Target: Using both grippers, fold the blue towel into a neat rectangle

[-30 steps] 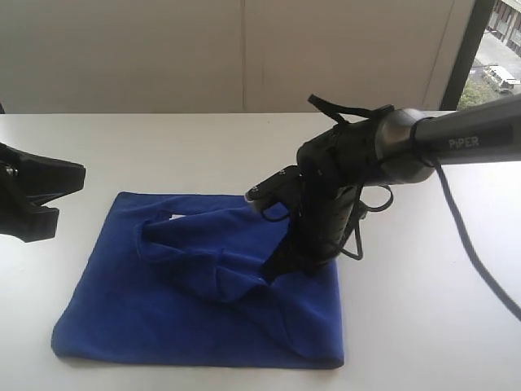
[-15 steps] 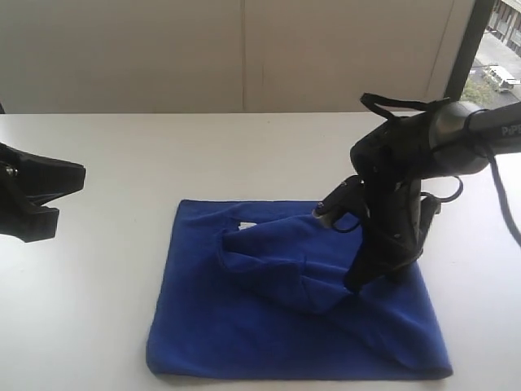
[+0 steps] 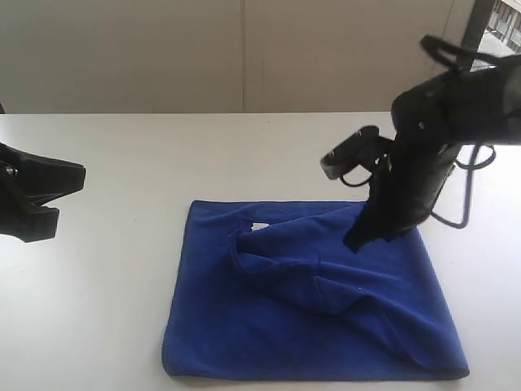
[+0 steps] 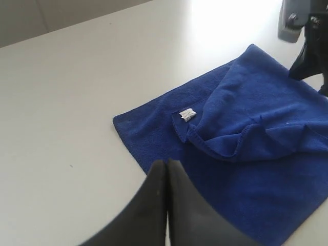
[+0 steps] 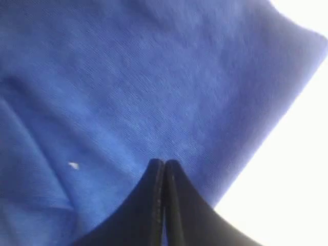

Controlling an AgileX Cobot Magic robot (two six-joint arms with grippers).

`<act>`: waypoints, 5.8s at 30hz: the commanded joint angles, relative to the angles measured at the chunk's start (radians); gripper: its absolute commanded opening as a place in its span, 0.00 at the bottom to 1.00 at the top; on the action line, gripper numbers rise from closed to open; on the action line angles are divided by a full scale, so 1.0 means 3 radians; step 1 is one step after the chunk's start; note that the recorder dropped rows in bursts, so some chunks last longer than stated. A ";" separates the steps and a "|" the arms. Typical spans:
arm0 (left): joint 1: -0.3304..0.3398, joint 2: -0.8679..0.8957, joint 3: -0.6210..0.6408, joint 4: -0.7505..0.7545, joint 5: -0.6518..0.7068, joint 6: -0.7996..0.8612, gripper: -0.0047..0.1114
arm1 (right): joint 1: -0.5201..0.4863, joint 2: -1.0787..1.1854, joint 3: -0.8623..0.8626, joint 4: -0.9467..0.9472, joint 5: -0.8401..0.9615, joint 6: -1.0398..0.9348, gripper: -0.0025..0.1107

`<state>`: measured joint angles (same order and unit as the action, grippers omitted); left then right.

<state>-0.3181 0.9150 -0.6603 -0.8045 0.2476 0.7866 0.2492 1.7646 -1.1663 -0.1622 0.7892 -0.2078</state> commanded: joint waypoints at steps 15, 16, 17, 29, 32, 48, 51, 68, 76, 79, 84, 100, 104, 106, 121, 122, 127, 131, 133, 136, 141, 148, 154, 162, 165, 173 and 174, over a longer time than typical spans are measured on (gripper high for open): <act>-0.0016 0.0072 0.0004 -0.0039 0.0284 0.0020 0.04 | -0.0037 0.0393 0.0004 0.2172 -0.0171 -0.2039 0.47; -0.0016 0.0078 0.0004 -0.0053 0.0284 0.0020 0.04 | -0.0037 0.0414 0.0004 0.2172 -0.0204 -0.2039 0.47; -0.0016 0.0095 0.0004 -0.0053 0.0284 0.0020 0.04 | -0.0037 0.0427 0.0004 0.2193 -0.0219 -0.2046 0.47; -0.0016 0.0117 0.0004 -0.0078 0.0278 0.0020 0.04 | -0.0037 0.0469 0.0004 0.2663 -0.0037 -0.2336 0.42; -0.0016 0.0117 0.0004 -0.0078 0.0278 0.0020 0.04 | -0.0037 0.0469 0.0004 0.2771 0.0081 -0.2392 0.40; -0.0016 0.0116 0.0004 -0.0078 0.0285 0.0020 0.04 | -0.0037 0.0469 0.0004 0.2700 -0.0229 -0.2438 0.40; -0.0016 0.0116 0.0004 -0.0078 0.0285 0.0020 0.04 | -0.0037 0.0473 0.0004 0.2643 -0.0367 -0.2438 0.42; -0.0016 0.0116 0.0004 -0.0109 0.0285 0.0020 0.04 | -0.0037 0.0606 0.0011 0.2586 -0.0061 -0.2438 0.48; -0.0016 0.0116 0.0004 -0.0109 0.0285 0.0020 0.04 | -0.0037 0.0606 0.0011 0.2711 0.0111 -0.2438 0.48; -0.0016 0.0116 0.0004 -0.0109 0.0285 0.0020 0.04 | -0.0037 0.0606 0.0011 0.2765 0.0116 -0.2438 0.48; -0.0016 0.0116 0.0004 -0.0109 0.0285 0.0020 0.04 | -0.0037 0.0606 0.0011 0.2797 0.0076 -0.2438 0.40; -0.0016 0.0116 0.0004 -0.0129 0.0285 0.0020 0.04 | -0.0037 0.0606 0.0011 0.2804 -0.0033 -0.2438 0.33; -0.0016 0.0116 0.0004 -0.0129 0.0285 0.0020 0.04 | -0.0037 0.0606 0.0004 0.2810 -0.0033 -0.2438 0.33; -0.0016 0.0116 0.0004 -0.0129 0.0285 0.0020 0.04 | -0.0037 0.0593 0.0004 0.2810 -0.0048 -0.2438 0.31; -0.0016 0.0116 0.0004 -0.0130 0.0265 0.0026 0.04 | -0.0037 0.0459 0.0004 0.2796 -0.0082 -0.2423 0.02; -0.0016 0.0116 0.0004 -0.0130 0.0252 0.0103 0.04 | -0.0037 0.0430 0.0004 0.2796 -0.0081 -0.2412 0.02; -0.0016 0.0290 0.0004 0.0217 0.0237 0.1094 0.04 | -0.0037 0.0169 0.0004 0.2408 -0.0076 -0.2072 0.02; -0.0016 0.0673 0.0004 0.0257 -0.0085 0.1770 0.04 | -0.0037 -0.0007 0.0004 0.2076 0.0018 -0.1821 0.02; -0.0016 0.0925 -0.0009 0.0240 -0.0321 0.1931 0.04 | -0.0037 -0.0094 0.0004 0.2019 0.0092 -0.1784 0.02; -0.0016 0.1569 -0.0189 -0.0305 -0.0526 0.1546 0.04 | -0.0037 -0.0311 0.0004 0.1989 0.0152 -0.1740 0.02; 0.0159 0.2518 -0.1399 -0.0513 0.1264 0.1003 0.04 | -0.0037 -0.0523 0.0004 0.1903 0.0233 -0.1580 0.02; 0.0517 0.3693 -0.2576 -0.0761 0.2563 -0.0095 0.41 | -0.0029 -0.0738 0.0004 0.1657 0.0587 -0.1210 0.02; 0.0511 0.4029 -0.2581 -0.1170 0.2732 -0.0095 0.58 | -0.0029 -0.0796 0.0016 0.1771 0.0865 -0.1210 0.02; 0.0334 0.4237 -0.2613 -0.1401 0.2643 -0.0081 0.58 | -0.0029 -0.0796 0.0016 0.1771 0.0846 -0.1216 0.02; 0.0264 0.4293 -0.2613 -0.1410 0.2473 -0.0090 0.58 | -0.0029 -0.0796 0.0016 0.1771 0.0839 -0.1216 0.02; 0.0200 0.4477 -0.2695 -0.1600 0.2236 -0.0090 0.56 | -0.0029 -0.0878 0.0016 0.1784 0.0817 -0.1239 0.02; 0.0192 0.4491 -0.2722 -0.1616 0.2229 -0.0090 0.55 | -0.0029 -0.0896 0.0016 0.1784 0.0812 -0.1239 0.02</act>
<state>-0.2485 2.2543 -1.4578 -1.2608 0.9144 0.7632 0.2431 1.5226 -1.1646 0.3587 1.0376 -0.5756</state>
